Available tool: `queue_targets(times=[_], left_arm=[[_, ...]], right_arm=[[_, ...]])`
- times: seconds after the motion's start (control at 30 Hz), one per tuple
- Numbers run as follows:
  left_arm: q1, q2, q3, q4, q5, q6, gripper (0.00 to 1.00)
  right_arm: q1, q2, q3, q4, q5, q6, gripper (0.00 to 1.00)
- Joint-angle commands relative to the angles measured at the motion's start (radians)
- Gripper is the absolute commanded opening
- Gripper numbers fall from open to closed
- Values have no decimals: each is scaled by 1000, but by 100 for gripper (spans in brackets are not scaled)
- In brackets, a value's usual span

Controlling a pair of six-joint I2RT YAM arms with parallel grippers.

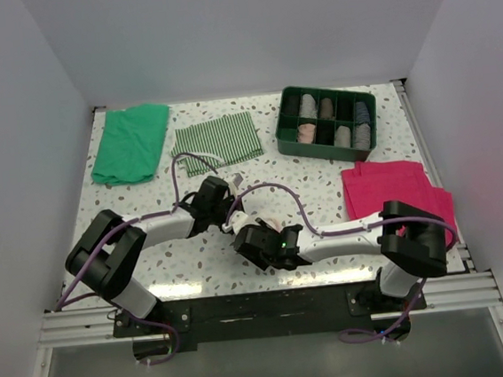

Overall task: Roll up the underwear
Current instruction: Roll the underwear to the center of the board.

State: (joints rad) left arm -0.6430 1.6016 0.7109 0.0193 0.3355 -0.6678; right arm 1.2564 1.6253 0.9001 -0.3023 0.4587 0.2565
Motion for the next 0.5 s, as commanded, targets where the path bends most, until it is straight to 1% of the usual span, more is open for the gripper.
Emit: queue_targets(times=[0.0,0.13,0.17,0.23,0.37,0.47], left_arm=[[-1,14,25,-16,4,33,0],[-1,20,27,-18,5,39,0],[-1,20,28,-18,5,39,0],[2,21,28,-18,5,43,0],[5,21,30,-18,7,50,0],[9,17,30,-18,7,53,0]], right_arm=[[-2,27,-21,37,11,6,54],[-2,51,-35,55,32,15,50],[-2,59,-36,52,37,18,45],[-2,71,-41,55,35,23,42],[-2,71,-53,71,28,33,33],[-2,71,-53,75,8,35,24]])
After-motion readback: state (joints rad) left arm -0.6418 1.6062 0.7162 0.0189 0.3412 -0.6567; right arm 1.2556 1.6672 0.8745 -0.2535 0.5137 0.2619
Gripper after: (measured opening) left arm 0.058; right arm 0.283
